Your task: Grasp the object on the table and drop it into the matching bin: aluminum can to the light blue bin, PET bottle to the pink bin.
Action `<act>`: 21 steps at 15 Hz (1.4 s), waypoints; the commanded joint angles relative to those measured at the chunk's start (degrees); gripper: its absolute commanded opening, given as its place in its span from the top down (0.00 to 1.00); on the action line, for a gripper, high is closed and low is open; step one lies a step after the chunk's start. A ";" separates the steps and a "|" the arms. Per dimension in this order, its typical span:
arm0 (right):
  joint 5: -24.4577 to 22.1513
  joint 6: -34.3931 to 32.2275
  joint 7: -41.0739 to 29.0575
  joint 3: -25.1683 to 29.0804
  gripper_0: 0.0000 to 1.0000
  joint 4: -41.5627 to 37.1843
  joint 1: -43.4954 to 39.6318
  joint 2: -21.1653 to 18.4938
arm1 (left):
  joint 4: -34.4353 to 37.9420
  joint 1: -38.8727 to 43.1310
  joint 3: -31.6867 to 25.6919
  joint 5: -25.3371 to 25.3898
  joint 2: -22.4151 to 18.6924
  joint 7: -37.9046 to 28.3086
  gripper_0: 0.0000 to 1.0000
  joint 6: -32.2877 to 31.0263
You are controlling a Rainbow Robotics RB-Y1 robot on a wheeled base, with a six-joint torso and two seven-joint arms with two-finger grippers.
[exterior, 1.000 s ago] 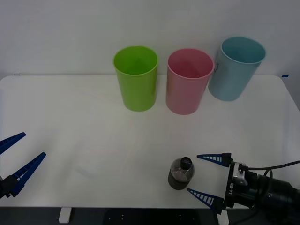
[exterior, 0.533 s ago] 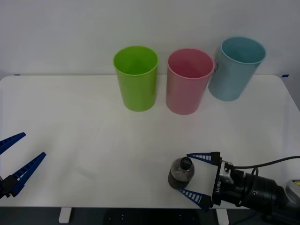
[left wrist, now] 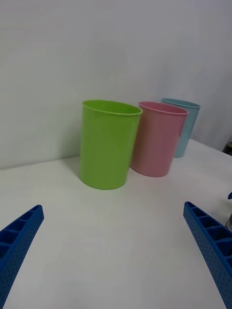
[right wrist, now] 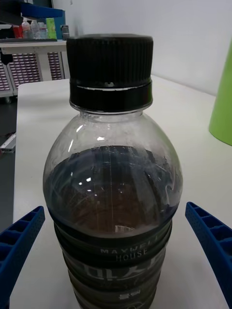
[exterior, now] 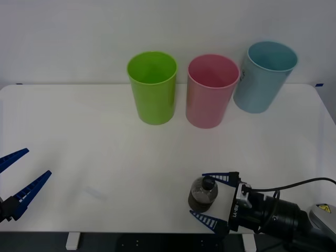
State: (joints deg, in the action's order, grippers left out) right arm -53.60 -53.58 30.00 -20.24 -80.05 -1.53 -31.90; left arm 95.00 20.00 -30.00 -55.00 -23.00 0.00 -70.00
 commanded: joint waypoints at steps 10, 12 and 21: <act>-0.10 1.37 1.90 -0.06 1.00 -0.02 -0.23 0.61 | 0.00 0.00 0.00 0.00 0.00 0.00 0.00 0.00; -0.01 1.46 1.73 0.46 1.00 -0.02 -0.23 0.61 | 0.00 0.00 0.00 0.00 0.00 0.00 0.00 0.00; 1.39 9.81 -5.57 3.45 1.00 -10.83 -3.74 0.09 | 0.00 0.00 0.00 0.00 0.00 0.00 0.00 0.00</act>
State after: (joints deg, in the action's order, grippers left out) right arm -52.16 -44.55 25.60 -17.12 -89.56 -4.96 -31.71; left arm 95.00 20.00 -30.00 -55.00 -23.00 0.00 -70.00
